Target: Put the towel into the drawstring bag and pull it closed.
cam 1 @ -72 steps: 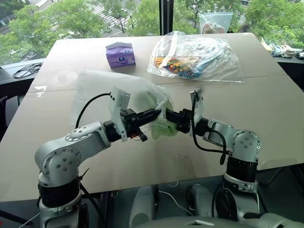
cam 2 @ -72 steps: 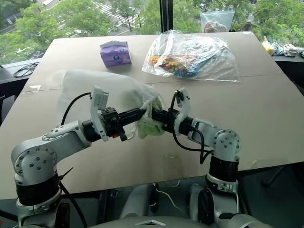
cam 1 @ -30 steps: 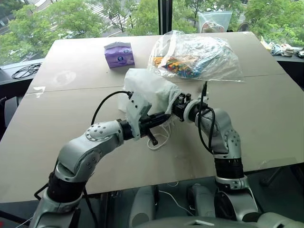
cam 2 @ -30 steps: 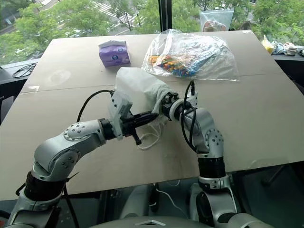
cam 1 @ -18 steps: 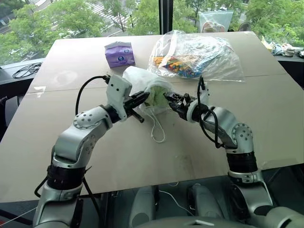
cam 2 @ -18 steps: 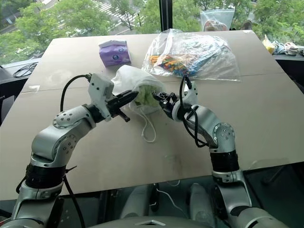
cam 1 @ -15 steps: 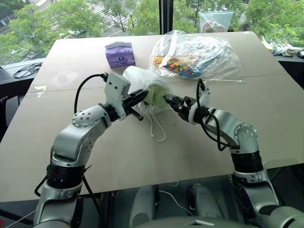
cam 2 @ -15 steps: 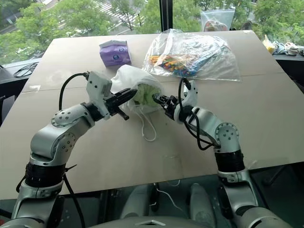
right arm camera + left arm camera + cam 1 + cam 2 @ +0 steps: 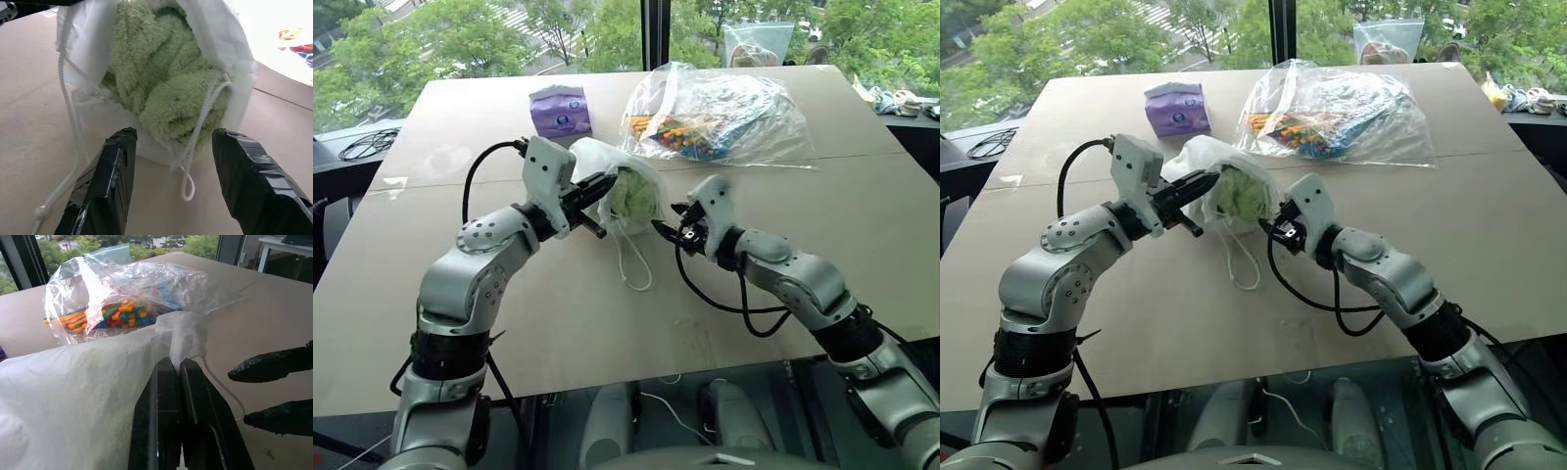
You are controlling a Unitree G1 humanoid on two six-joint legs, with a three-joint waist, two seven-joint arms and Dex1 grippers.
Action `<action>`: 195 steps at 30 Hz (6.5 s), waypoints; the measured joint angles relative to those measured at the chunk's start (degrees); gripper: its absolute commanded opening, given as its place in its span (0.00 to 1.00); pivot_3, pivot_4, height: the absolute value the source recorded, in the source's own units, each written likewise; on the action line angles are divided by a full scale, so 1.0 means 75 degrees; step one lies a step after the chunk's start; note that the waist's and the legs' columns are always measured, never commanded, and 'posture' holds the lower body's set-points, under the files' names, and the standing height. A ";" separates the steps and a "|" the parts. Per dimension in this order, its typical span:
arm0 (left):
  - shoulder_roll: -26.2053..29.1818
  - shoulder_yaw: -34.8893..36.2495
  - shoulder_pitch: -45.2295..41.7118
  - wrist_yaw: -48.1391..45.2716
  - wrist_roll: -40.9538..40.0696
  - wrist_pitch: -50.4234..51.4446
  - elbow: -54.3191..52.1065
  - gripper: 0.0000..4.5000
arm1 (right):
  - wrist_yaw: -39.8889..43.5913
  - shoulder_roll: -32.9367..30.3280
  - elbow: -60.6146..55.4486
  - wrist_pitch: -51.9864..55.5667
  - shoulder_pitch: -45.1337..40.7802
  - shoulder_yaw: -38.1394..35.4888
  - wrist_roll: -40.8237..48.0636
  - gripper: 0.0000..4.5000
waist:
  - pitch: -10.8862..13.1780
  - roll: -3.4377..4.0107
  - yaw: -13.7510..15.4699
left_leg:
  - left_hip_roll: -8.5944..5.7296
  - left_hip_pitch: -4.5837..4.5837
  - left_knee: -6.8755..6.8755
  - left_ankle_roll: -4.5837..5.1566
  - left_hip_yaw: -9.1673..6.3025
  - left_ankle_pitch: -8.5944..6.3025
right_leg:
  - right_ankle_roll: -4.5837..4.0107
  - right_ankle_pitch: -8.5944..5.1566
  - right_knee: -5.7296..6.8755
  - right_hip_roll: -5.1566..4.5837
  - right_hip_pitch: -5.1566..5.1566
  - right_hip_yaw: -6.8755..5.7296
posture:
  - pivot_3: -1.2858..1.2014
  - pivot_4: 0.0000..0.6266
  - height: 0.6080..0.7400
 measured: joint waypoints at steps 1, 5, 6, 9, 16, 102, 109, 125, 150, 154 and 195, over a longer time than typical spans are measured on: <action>-0.0001 0.0004 0.0000 0.0000 -0.0001 0.0000 0.0000 0.00 | 0.0041 0.0057 0.0056 0.0009 0.0000 0.0000 -0.0152 0.58 | 0.0000 0.0000 0.0008 | -0.0001 0.0000 0.0000 0.0000 0.0002 0.0000 | 0.0000 0.0000 0.0000 0.0000 0.0001 -0.0002 | 0.52 0.24 1.00; -0.0045 0.0069 0.0000 0.0007 0.0000 0.0000 0.0011 0.00 | 0.0260 0.0348 0.0489 0.0211 0.0006 0.0001 -0.0715 0.58 | 0.0000 -0.0001 -0.0003 | -0.0001 0.0000 0.0002 -0.0001 0.0013 0.0000 | -0.0001 0.0000 0.0003 0.0000 0.0002 -0.0004 | 0.52 0.24 1.00; -0.0088 0.0069 0.0000 0.0009 0.0001 0.0000 0.0013 0.00 | 0.0273 0.0589 0.0764 0.0245 0.0007 0.0001 -0.0908 0.58 | 0.0000 -0.0001 -0.0007 | 0.0000 0.0000 0.0002 -0.0001 0.0013 0.0000 | -0.0001 0.0000 0.0008 0.0001 0.0001 -0.0005 | 0.52 0.24 1.00; -0.0139 0.0070 0.0001 0.0009 0.0005 -0.0001 0.0013 0.00 | 0.0238 0.1072 0.1264 0.0242 0.0006 -0.0072 -0.1218 0.58 | 0.0000 -0.0001 -0.0017 | 0.0000 0.0000 0.0003 -0.0001 0.0014 0.0001 | -0.0001 0.0001 0.0010 0.0001 0.0001 -0.0005 | 0.52 0.24 1.00; -0.0146 0.0164 0.0032 0.0009 0.0010 -0.0001 0.0012 0.00 | 0.0288 0.1859 0.2035 0.0177 -0.0036 -0.0453 -0.1769 0.38 | 0.0000 -0.0001 -0.0010 | -0.0001 0.0000 0.0004 -0.0002 0.0015 0.0001 | 0.0000 0.0001 0.0014 0.0001 0.0002 -0.0005 | 0.52 0.24 1.00; -0.1439 -0.1554 -0.1476 -0.2690 0.2785 -0.3673 0.6020 0.45 | 0.0333 0.1587 -0.0009 0.1875 -0.2459 -0.4026 0.0531 0.00 | 0.0020 -0.0005 -0.0034 | -0.0005 0.0008 0.0020 -0.0005 0.0029 0.0004 | -0.0003 -0.0002 0.0099 -0.0012 -0.0020 -0.0002 | 0.52 0.24 1.00; -0.1505 -0.1578 -0.1472 -0.2834 0.2965 -0.3681 0.6008 0.45 | 0.0318 0.1591 -0.0010 0.1874 -0.2458 -0.4026 0.0530 0.00 | 0.0020 -0.0005 -0.0027 | -0.0006 0.0008 0.0020 -0.0005 0.0029 0.0004 | -0.0003 -0.0002 0.0099 -0.0013 -0.0019 -0.0002 | 0.52 0.24 1.00; -0.1707 -0.1833 -0.1814 -0.2397 0.3757 -0.3993 0.6428 0.02 | 0.0303 0.1616 -0.0010 0.1873 -0.2459 -0.4027 0.0525 0.00 | 0.0017 -0.0007 -0.0023 | -0.0005 0.0012 0.0029 -0.0004 0.0023 0.0004 | -0.0003 -0.0002 0.0107 -0.0012 -0.0015 -0.0004 | 0.52 0.24 1.00; -0.0871 0.0830 0.0425 0.2071 0.5080 -0.5140 0.2388 0.02 | 0.0095 0.1053 0.0629 0.1349 -0.2666 -0.4484 0.0105 0.00 | 0.0020 -0.0008 -0.0010 | -0.0006 0.0010 0.0022 -0.0005 0.0026 0.0004 | -0.0004 -0.0002 0.0100 -0.0025 -0.0017 -0.0009 | 0.52 0.24 1.00; -0.0450 0.1520 -0.0173 0.3248 0.5638 -0.5075 0.2380 0.02 | 0.0243 0.0790 0.1106 0.1081 -0.2713 -0.4482 -0.0132 0.00 | 0.0020 -0.0007 -0.0016 | -0.0008 0.0010 0.0016 -0.0005 0.0035 0.0004 | -0.0003 -0.0002 0.0098 -0.0025 -0.0019 -0.0008 | 0.52 0.24 1.00; -0.0847 0.2757 0.0155 0.6143 0.4844 -0.3646 0.2799 0.02 | -0.2980 -0.0016 0.4796 -0.0420 -0.2916 -0.5137 -0.1341 0.00 | 0.0053 -0.0056 -0.0014 | -0.0007 -0.0003 0.0011 -0.0014 0.0086 0.0010 | 0.0001 0.0001 0.0125 -0.0041 -0.0063 0.0021 | 0.52 0.24 1.00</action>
